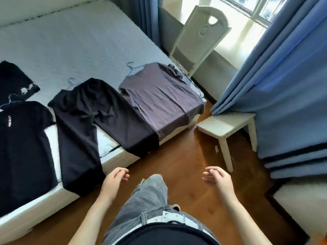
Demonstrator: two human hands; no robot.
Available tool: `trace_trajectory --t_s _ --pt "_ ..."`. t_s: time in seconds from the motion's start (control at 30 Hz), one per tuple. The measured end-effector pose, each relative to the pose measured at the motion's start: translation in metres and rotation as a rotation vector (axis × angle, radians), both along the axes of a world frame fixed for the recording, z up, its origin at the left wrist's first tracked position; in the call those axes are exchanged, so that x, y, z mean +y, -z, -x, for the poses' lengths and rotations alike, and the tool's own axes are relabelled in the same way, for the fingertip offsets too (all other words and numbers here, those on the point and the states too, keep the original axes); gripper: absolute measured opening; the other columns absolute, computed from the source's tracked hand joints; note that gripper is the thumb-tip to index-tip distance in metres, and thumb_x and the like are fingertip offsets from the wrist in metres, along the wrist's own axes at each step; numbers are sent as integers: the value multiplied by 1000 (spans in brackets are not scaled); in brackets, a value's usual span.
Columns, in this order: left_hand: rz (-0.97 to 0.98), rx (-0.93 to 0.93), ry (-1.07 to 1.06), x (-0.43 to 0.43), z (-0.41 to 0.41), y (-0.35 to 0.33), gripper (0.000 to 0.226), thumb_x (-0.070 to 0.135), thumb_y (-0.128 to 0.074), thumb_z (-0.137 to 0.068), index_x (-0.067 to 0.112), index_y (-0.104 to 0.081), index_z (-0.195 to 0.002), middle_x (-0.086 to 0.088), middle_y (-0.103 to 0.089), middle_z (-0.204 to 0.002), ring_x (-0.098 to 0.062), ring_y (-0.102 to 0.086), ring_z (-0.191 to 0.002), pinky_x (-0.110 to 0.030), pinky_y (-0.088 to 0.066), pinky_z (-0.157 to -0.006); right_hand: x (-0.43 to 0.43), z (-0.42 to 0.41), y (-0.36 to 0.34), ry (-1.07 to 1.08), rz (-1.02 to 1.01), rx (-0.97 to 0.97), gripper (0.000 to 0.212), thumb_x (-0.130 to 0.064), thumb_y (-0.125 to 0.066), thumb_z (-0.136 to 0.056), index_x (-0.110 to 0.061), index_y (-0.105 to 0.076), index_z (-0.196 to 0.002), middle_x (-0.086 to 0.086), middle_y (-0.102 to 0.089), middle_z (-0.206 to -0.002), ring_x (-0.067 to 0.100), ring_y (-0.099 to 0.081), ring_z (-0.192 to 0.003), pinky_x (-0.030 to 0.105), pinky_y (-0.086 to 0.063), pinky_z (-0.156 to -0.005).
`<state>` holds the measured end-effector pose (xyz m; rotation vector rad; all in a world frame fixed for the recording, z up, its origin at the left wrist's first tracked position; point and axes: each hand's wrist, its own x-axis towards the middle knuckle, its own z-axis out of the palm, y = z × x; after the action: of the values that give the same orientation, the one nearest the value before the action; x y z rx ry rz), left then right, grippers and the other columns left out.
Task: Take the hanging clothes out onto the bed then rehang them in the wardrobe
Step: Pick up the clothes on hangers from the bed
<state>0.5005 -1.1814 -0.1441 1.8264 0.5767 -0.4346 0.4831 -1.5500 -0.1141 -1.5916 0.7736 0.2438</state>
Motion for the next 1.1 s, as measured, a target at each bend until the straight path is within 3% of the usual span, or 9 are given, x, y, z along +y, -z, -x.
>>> trace_trajectory --t_s 0.13,0.3,0.4,0.57,0.7,0.8,1.0,1.1 --pt "13 30 -171 -6 -37 18 25 10 -45 -99 10 -68 -89 -15 -70 -86 -28 -63 -79 -40 -49 -77 -7 -106 17 -109 -17 -2 24 -1 -44 -95 -4 -67 -88 16 -68 -80 20 -68 -61 32 -55 -66" --pt "41 41 -318 -14 -126 35 26 9 -45 -99 11 -68 -88 -14 -69 -86 -29 -62 -80 -40 -48 -78 -8 -222 31 -167 -11 -8 23 -2 -44 -95 4 -67 -96 22 -69 -87 30 -67 -72 34 -54 -69" --pt "64 51 -326 -27 -194 32 26 10 -45 -100 13 -67 -87 -12 -69 -85 -27 -61 -81 -40 -48 -79 -12 -286 26 -171 -40 25 23 -1 -44 -94 2 -67 -95 20 -68 -85 29 -65 -70 28 -54 -64" --pt "50 20 -289 -42 -321 16 26 9 -45 -99 15 -66 -86 -9 -68 -85 -24 -61 -79 -30 -47 -72 -25 -404 17 -212 -70 48 21 -1 -44 -95 1 -65 -95 18 -67 -81 26 -65 -65 38 -54 -74" --pt "2 1 -262 -48 -422 11 24 9 -46 -98 15 -67 -89 -6 -68 -84 -18 -61 -77 -25 -47 -72 -24 -517 20 -310 -30 -5 20 4 -44 -94 2 -64 -90 16 -64 -77 14 -65 -53 24 -53 -56" --pt "-49 20 -284 -44 -494 25 24 12 -47 -97 20 -67 -87 -2 -70 -84 -15 -63 -78 -25 -49 -75 -13 -609 39 -375 -12 -32 20 5 -42 -95 5 -61 -95 16 -62 -77 11 -64 -51 20 -54 -55" --pt "-168 68 -384 -20 -638 95 19 13 -51 -93 22 -68 -90 1 -71 -86 -12 -65 -81 -32 -49 -82 29 -780 131 -546 115 -100 20 -5 -49 -92 -13 -66 -99 6 -69 -91 22 -67 -81 36 -54 -79" --pt "-232 73 -372 -7 -712 151 14 12 -55 -93 15 -68 -97 -2 -72 -94 -20 -67 -91 -31 -49 -86 48 -848 200 -730 374 -210 32 -8 -51 -91 -15 -61 -121 3 -66 -116 21 -62 -106 26 -46 -90"
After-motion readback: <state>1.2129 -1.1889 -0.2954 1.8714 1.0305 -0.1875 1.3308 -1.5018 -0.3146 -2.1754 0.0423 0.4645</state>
